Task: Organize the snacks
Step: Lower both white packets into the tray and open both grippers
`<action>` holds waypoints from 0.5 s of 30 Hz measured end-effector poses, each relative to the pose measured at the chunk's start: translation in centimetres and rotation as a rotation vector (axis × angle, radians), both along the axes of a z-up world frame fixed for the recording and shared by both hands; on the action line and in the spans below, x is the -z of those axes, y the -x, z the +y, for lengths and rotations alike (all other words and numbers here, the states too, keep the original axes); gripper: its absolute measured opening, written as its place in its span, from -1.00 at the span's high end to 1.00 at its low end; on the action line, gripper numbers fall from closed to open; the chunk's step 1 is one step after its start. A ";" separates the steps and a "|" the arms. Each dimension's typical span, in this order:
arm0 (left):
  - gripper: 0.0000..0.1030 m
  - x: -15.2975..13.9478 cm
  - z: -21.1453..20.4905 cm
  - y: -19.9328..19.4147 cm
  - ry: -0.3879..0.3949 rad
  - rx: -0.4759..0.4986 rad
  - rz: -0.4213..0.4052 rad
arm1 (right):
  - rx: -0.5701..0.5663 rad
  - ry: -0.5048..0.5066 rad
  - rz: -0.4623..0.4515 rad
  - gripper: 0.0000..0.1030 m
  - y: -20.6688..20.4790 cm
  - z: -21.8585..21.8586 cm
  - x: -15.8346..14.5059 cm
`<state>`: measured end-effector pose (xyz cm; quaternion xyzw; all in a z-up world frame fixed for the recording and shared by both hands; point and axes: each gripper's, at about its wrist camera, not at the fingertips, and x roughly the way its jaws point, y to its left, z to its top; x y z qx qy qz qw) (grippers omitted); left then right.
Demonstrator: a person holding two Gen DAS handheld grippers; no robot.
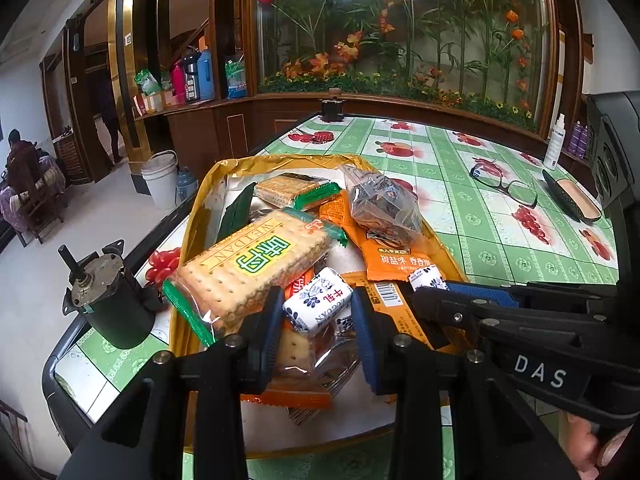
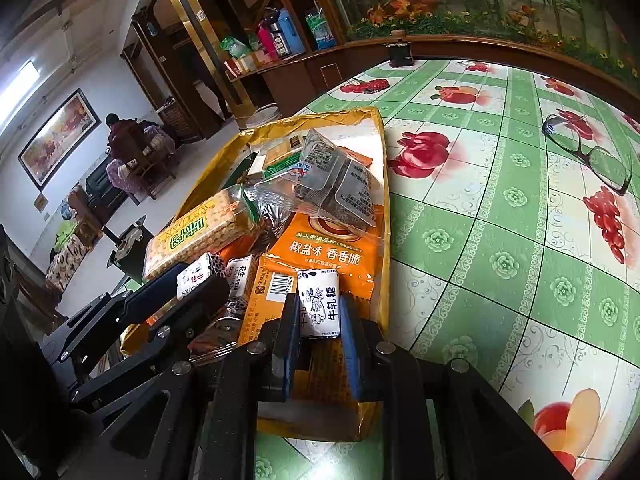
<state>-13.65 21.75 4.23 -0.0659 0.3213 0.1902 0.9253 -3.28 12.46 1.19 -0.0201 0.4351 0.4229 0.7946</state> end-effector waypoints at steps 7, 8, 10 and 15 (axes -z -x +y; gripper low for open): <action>0.36 0.0 0.0 0.0 -0.002 0.000 0.000 | 0.010 -0.004 -0.006 0.57 -0.2 0.2 0.0; 0.36 0.0 0.0 0.0 -0.002 0.000 0.001 | 0.011 -0.003 -0.008 0.57 -0.2 0.3 0.0; 0.36 0.0 0.0 0.0 -0.002 0.000 0.001 | 0.013 -0.004 -0.012 0.57 -0.2 0.3 0.0; 0.36 0.0 0.0 0.0 -0.003 0.000 0.002 | 0.014 -0.001 -0.022 0.57 -0.4 0.5 0.0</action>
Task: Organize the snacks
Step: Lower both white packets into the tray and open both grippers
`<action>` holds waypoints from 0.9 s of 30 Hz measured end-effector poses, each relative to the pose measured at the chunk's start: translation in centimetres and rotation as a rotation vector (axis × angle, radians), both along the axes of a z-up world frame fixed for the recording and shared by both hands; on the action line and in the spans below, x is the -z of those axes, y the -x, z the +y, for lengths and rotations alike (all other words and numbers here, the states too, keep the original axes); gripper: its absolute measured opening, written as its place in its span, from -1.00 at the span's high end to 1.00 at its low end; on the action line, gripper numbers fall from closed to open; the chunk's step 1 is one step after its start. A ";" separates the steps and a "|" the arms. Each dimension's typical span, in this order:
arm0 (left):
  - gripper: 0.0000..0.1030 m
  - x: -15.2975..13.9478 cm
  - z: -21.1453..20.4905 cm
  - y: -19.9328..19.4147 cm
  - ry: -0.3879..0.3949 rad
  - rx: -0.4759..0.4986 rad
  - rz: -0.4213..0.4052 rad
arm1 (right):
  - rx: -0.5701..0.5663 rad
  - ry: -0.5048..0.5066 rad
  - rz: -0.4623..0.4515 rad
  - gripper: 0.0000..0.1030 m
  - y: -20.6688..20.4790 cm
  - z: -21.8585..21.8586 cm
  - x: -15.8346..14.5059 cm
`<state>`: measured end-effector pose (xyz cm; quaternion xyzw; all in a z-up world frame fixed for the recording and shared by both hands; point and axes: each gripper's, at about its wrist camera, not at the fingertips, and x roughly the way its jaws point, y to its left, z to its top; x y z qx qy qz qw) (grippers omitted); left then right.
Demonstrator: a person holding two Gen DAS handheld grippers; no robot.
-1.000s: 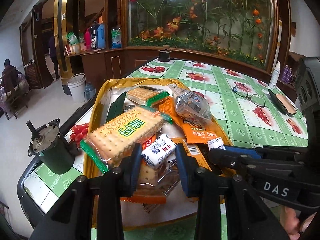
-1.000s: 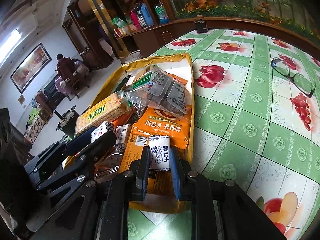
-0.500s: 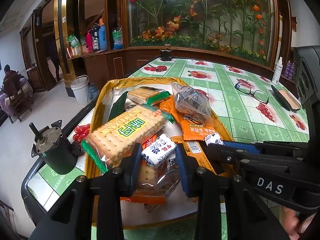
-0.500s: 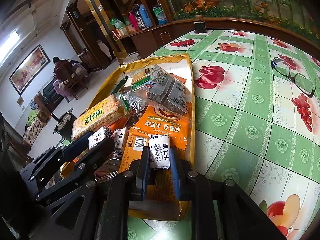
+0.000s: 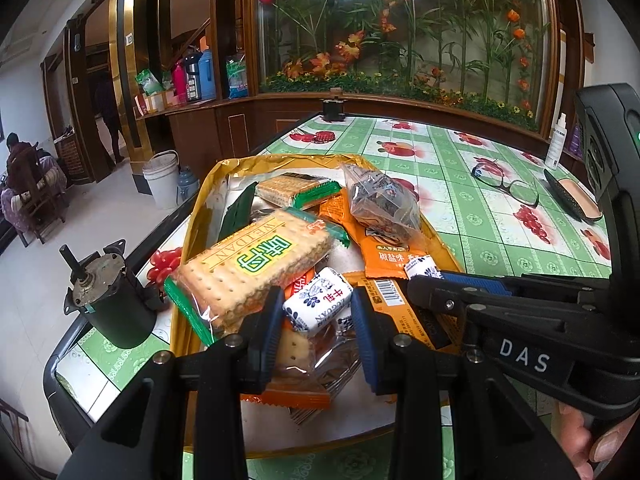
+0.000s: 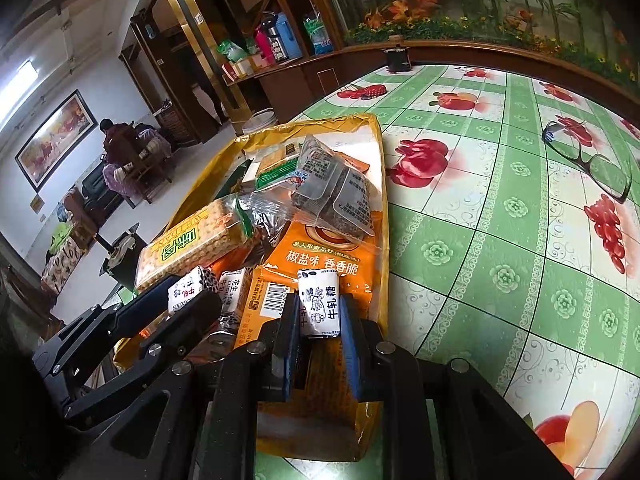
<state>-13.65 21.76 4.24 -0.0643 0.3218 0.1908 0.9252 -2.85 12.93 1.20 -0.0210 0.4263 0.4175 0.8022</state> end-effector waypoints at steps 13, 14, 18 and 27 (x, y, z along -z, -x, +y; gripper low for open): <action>0.15 0.3 0.4 0.4 -0.015 -0.014 0.004 | -0.012 -0.005 -0.001 0.56 0.1 -0.5 -0.2; 0.12 0.3 0.5 0.5 -0.016 -0.021 0.004 | -0.010 -0.008 -0.002 0.54 0.1 -0.7 -0.3; 0.05 0.2 0.8 0.9 -0.013 -0.029 0.001 | -0.002 -0.028 0.005 0.33 -0.2 -1.4 -0.6; -0.36 -0.2 1.4 2.0 -0.018 -0.041 -0.020 | -0.009 -0.133 -0.010 -0.25 0.1 -3.4 -2.5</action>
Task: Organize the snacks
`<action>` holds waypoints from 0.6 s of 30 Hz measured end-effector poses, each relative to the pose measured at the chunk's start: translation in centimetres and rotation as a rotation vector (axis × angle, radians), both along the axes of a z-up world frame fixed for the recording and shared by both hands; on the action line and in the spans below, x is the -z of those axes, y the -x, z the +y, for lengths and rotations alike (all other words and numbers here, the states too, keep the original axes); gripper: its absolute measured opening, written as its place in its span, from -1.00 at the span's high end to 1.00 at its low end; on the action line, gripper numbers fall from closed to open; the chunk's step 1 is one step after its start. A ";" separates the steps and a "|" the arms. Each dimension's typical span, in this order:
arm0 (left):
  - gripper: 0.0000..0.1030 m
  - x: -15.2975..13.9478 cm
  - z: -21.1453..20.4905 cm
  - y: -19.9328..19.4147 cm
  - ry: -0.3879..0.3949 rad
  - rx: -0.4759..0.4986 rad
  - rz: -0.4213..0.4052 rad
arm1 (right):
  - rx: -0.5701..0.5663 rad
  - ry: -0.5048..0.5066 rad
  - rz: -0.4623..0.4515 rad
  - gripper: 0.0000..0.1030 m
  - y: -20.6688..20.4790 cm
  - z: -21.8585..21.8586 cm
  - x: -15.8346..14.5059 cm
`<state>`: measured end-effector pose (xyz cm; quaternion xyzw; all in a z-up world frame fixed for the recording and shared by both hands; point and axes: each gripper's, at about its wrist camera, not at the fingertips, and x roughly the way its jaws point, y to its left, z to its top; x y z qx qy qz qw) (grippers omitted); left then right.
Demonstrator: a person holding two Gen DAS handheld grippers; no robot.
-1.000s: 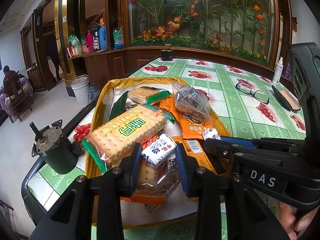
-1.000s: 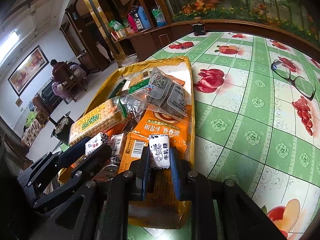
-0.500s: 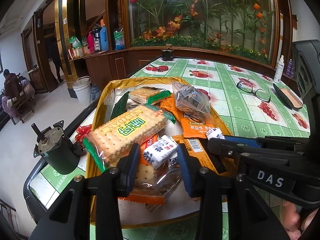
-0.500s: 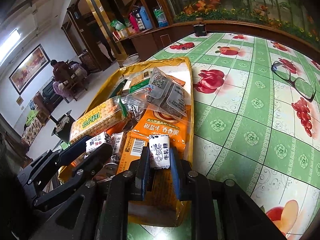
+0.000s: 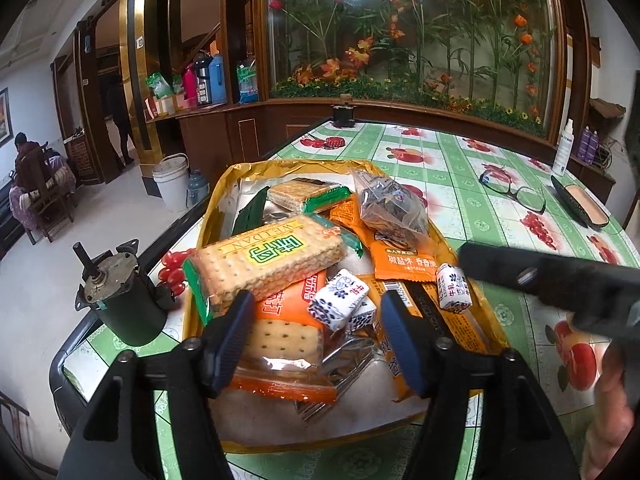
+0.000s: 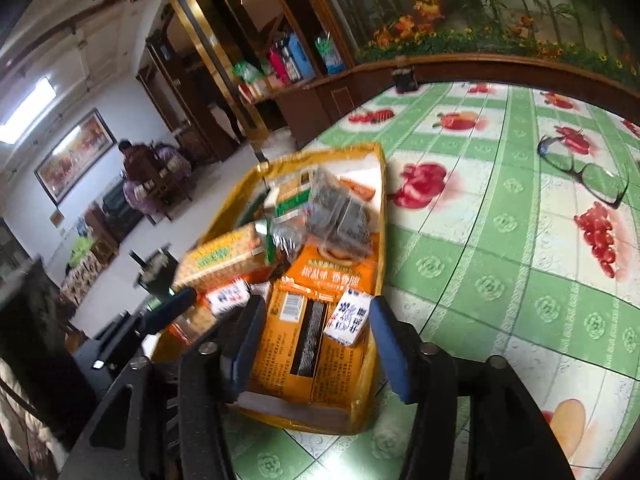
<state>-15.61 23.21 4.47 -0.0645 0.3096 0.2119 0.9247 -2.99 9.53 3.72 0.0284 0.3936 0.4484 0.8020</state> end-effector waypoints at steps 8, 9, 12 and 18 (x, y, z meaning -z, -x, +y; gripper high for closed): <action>-0.64 -0.7 -1.6 1.0 -0.068 -0.011 -0.051 | 0.109 -0.089 -0.064 -0.83 -0.4 -4.1 -2.3; -0.67 -0.9 -1.9 1.3 -0.083 -0.011 -0.065 | 0.111 -0.091 -0.071 -0.84 -0.4 -4.5 -2.4; -0.68 -1.0 -2.4 2.0 -0.105 -0.005 -0.080 | 0.116 -0.086 -0.069 -0.98 -0.3 -5.6 -2.0; -0.78 -1.0 -2.7 3.1 -0.025 0.012 -0.098 | 0.165 -0.015 -0.005 -0.99 -0.6 -7.1 0.1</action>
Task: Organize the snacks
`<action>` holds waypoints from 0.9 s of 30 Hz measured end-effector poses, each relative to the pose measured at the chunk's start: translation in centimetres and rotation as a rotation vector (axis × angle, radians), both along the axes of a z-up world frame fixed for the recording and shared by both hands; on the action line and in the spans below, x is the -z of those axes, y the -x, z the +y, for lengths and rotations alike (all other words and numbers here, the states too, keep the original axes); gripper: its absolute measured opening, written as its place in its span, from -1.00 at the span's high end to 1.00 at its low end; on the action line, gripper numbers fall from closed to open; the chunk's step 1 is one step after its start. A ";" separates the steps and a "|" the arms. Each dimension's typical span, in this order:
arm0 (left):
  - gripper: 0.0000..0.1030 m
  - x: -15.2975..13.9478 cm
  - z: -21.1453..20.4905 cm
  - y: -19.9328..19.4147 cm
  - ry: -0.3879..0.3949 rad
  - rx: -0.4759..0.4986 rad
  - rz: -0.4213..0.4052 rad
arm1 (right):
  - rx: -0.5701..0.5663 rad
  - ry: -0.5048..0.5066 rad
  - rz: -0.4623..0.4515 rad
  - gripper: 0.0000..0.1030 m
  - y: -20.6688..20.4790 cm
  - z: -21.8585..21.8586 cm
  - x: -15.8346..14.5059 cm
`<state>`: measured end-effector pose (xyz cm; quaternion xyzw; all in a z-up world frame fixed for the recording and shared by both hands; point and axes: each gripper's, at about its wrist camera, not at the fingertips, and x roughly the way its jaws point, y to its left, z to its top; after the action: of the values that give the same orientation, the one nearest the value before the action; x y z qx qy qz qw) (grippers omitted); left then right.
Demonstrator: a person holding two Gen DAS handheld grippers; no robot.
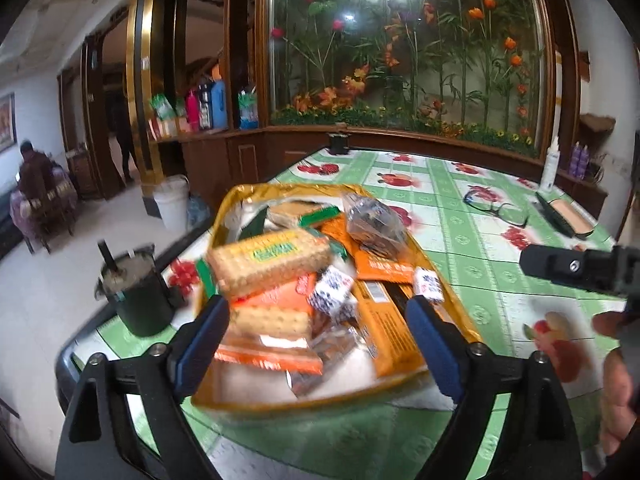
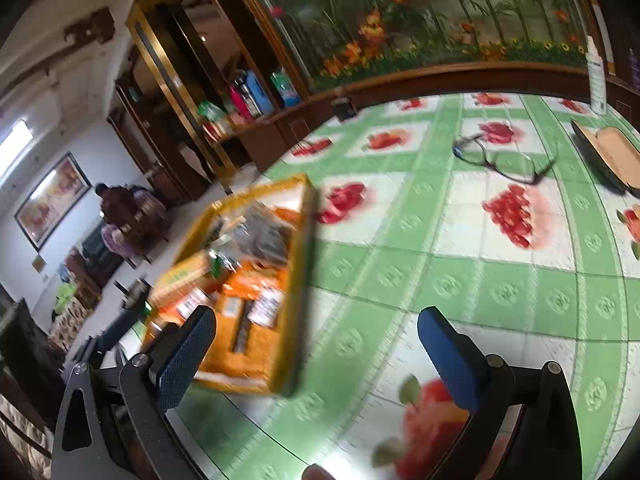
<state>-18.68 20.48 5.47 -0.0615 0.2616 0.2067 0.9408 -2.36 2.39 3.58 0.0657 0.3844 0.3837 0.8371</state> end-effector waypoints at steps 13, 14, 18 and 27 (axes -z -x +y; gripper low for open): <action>-1.00 -1.5 0.1 4.6 -0.060 -0.132 -0.002 | -0.104 0.033 -0.031 -0.99 2.7 0.9 0.2; -1.00 -1.6 0.2 4.8 -0.073 -0.157 0.013 | -0.110 0.037 -0.038 -0.99 3.0 1.0 0.1; -1.00 -2.1 0.4 4.9 -0.081 -0.185 0.039 | -0.115 0.048 -0.088 -0.99 3.9 1.1 -0.3; -1.00 -1.0 0.2 4.7 -0.101 -0.269 0.126 | -0.114 0.058 -0.115 -0.99 4.7 1.2 -0.6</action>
<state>-23.35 20.72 6.51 -0.0357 0.2987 0.3470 0.8883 -7.06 3.59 4.19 -0.0026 0.3496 0.4226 0.8362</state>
